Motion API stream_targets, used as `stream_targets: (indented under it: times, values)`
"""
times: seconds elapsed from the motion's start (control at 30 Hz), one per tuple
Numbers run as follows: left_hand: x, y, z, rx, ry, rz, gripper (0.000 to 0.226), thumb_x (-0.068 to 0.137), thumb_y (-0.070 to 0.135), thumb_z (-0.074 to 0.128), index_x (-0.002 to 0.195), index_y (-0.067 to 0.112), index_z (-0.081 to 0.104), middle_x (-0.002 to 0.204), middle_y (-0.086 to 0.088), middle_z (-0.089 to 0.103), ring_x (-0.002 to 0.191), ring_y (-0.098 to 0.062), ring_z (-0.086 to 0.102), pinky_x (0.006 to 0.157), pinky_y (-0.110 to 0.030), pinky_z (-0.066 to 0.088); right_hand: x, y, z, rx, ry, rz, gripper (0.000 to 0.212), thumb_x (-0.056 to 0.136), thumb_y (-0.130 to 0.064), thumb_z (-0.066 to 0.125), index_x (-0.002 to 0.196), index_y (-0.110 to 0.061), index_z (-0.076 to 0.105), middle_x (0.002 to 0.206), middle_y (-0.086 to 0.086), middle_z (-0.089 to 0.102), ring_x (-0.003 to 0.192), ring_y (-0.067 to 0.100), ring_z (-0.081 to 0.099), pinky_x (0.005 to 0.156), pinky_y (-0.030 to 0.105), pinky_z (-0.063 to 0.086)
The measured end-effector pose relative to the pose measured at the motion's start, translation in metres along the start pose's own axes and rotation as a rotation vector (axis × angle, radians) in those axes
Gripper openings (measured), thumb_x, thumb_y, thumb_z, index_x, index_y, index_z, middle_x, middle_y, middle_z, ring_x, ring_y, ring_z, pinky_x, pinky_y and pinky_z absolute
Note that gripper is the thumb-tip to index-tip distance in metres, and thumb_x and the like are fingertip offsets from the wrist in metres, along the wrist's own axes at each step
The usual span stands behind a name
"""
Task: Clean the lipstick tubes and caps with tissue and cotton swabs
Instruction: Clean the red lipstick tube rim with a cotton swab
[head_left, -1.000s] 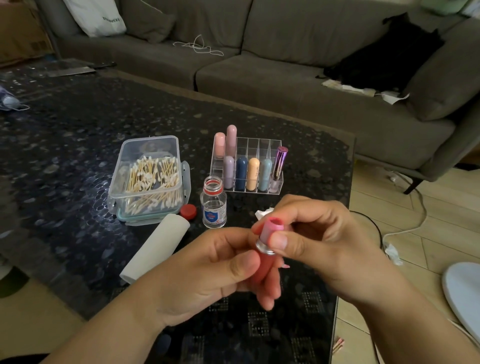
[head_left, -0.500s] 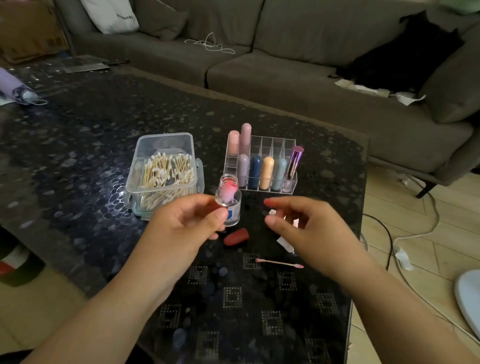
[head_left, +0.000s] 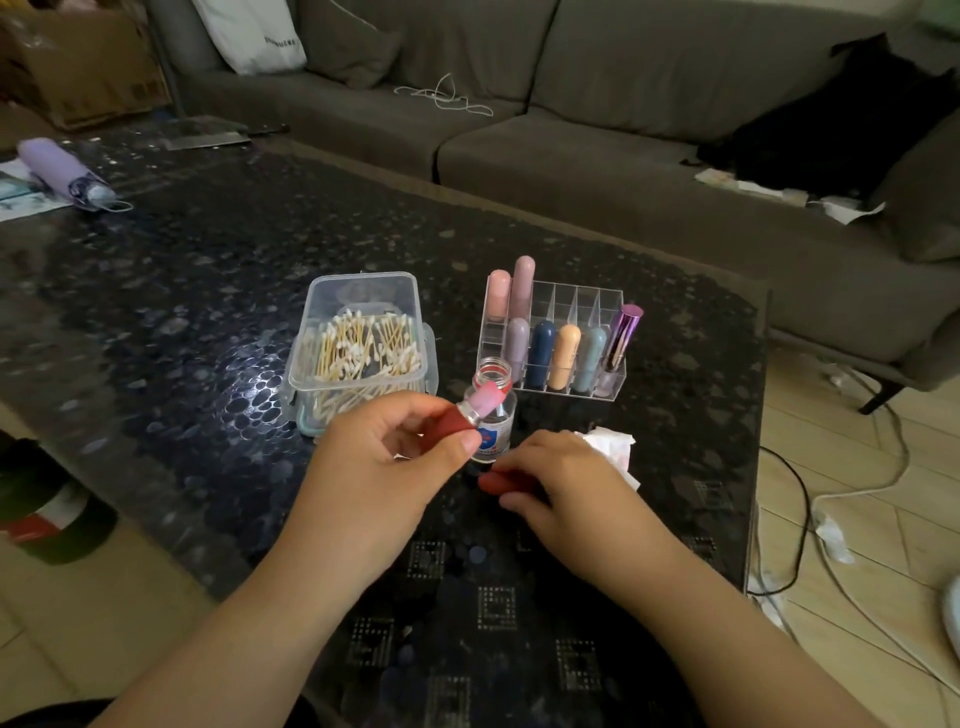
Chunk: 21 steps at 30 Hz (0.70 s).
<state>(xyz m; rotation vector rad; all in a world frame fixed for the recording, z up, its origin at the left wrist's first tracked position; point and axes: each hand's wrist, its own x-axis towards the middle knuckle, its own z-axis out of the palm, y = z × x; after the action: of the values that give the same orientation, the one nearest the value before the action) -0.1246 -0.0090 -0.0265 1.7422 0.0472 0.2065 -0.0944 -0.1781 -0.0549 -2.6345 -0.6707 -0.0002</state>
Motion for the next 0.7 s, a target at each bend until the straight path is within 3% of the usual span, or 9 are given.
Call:
stream_targets:
  times: [0.07,0.13,0.2,0.27,0.4,0.53,0.7]
  values:
    - [0.000,0.003,0.000,-0.014,-0.029,0.011,0.010,0.071,0.021,0.074,0.076,0.029,0.072,0.069,0.007,0.068,0.062,-0.010,0.057,0.071,-0.039,0.053,-0.003,-0.004,-0.012,0.242,0.153,0.112,0.019,0.085,-0.020,0.068,0.103,-0.027,0.068,0.092,-0.014,0.062,0.084,-0.002,0.053,0.076,0.005,0.037]
    - [-0.002,0.005,0.002,-0.047,-0.069,0.016,0.014,0.065,0.030,0.076,0.078,0.034,0.072,0.070,0.007,0.068,0.063,-0.009,0.057,0.071,-0.036,0.052,-0.007,-0.006,-0.027,0.629,0.313,0.227,0.014,0.081,-0.010,0.071,0.090,-0.020,0.068,0.080,-0.007,0.069,0.069,-0.003,0.057,0.069,0.007,0.043]
    - [-0.004,0.006,0.006,-0.066,-0.114,0.005,0.019,0.061,0.039,0.072,0.080,0.037,0.072,0.073,0.003,0.069,0.065,-0.011,0.058,0.070,-0.039,0.052,-0.012,-0.004,-0.042,0.967,0.398,0.279,0.011,0.082,0.000,0.066,0.088,-0.009,0.067,0.081,0.004,0.073,0.074,0.006,0.066,0.072,0.014,0.050]
    - [-0.006,0.006,0.011,-0.064,-0.163,-0.007,0.015,0.068,0.028,0.075,0.082,0.034,0.073,0.074,0.002,0.070,0.066,-0.009,0.059,0.070,-0.035,0.052,-0.018,-0.001,-0.051,1.139,0.392,0.279,0.012,0.086,0.003,0.059,0.086,-0.008,0.065,0.082,0.006,0.074,0.080,0.013,0.070,0.073,0.019,0.053]
    - [-0.010,0.008,0.020,-0.050,-0.217,-0.016,0.015,0.074,0.013,0.074,0.084,0.025,0.073,0.070,0.009,0.069,0.061,0.000,0.059,0.063,-0.016,0.047,-0.027,-0.001,-0.057,1.193,0.297,0.240,0.014,0.089,-0.003,0.056,0.089,-0.013,0.066,0.088,0.006,0.074,0.085,0.014,0.069,0.071,0.020,0.051]
    - [-0.013,0.010,0.029,-0.035,-0.249,-0.017,0.016,0.075,0.016,0.073,0.086,0.028,0.073,0.074,0.007,0.071,0.066,0.000,0.062,0.065,-0.017,0.048,-0.034,0.003,-0.060,1.175,0.287,0.204,0.008,0.084,-0.007,0.062,0.090,-0.010,0.066,0.083,0.002,0.073,0.076,0.005,0.066,0.066,0.014,0.048]
    - [-0.013,0.015,0.038,-0.028,-0.239,0.010,0.017,0.075,0.019,0.073,0.081,0.035,0.073,0.075,0.008,0.072,0.067,0.000,0.063,0.064,-0.016,0.050,-0.040,0.007,-0.062,1.023,0.284,0.166,0.006,0.078,-0.018,0.069,0.084,-0.019,0.069,0.075,-0.006,0.070,0.072,0.004,0.062,0.066,0.013,0.045]
